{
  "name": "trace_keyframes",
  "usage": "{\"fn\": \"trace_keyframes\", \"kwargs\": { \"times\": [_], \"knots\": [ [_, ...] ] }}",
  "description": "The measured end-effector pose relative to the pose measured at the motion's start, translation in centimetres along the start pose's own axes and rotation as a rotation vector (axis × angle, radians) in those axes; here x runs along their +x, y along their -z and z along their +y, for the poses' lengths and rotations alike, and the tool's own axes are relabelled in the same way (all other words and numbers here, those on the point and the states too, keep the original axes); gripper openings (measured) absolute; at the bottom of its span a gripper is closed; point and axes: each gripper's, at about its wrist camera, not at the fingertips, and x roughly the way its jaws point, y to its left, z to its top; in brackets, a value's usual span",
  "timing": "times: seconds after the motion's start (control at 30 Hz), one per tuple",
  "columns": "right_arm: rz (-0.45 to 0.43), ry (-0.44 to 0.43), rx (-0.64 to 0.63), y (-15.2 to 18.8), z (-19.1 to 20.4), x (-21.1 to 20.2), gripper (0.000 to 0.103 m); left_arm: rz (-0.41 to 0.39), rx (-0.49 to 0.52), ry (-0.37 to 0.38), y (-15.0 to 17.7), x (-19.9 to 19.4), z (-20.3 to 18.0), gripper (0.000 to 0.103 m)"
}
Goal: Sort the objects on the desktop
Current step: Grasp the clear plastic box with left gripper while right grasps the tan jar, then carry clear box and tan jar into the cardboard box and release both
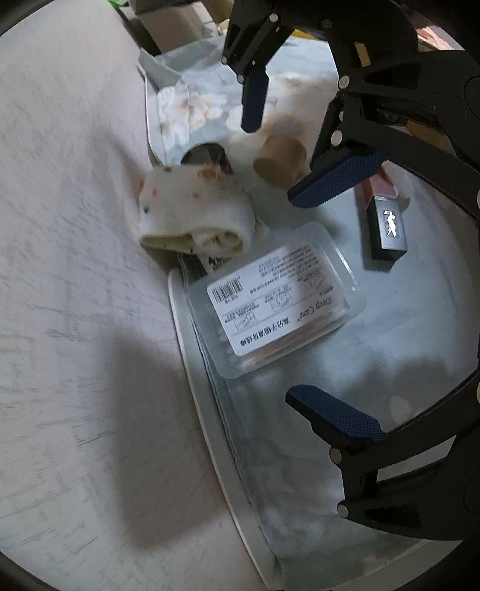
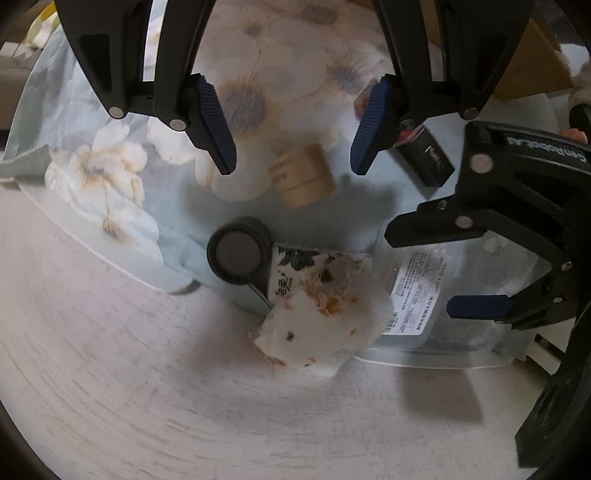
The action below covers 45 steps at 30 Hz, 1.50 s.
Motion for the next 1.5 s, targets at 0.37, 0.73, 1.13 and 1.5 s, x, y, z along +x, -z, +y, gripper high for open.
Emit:
{"fn": "trace_keyframes", "kwargs": {
  "times": [0.37,0.73,1.13,1.5],
  "knots": [
    [-0.007,0.048,-0.099,0.2,1.4,0.7,0.031,0.035,-0.054,0.034,-0.3,0.7,0.5,0.064],
    [-0.051,-0.051,-0.024,2.8,-0.7,-4.9,0.031,-0.008,-0.048,0.025,1.9,-4.5,0.0,0.062],
    [-0.208,-0.108,-0.042,5.6,-0.8,-15.8,0.031,-0.198,-0.040,0.031,5.6,-17.4,-3.0,0.061],
    [-0.251,-0.131,-0.088,14.2,0.4,-19.6,0.031,-0.280,-0.008,0.101,14.6,-23.4,-8.8,0.061]
  ]
}}
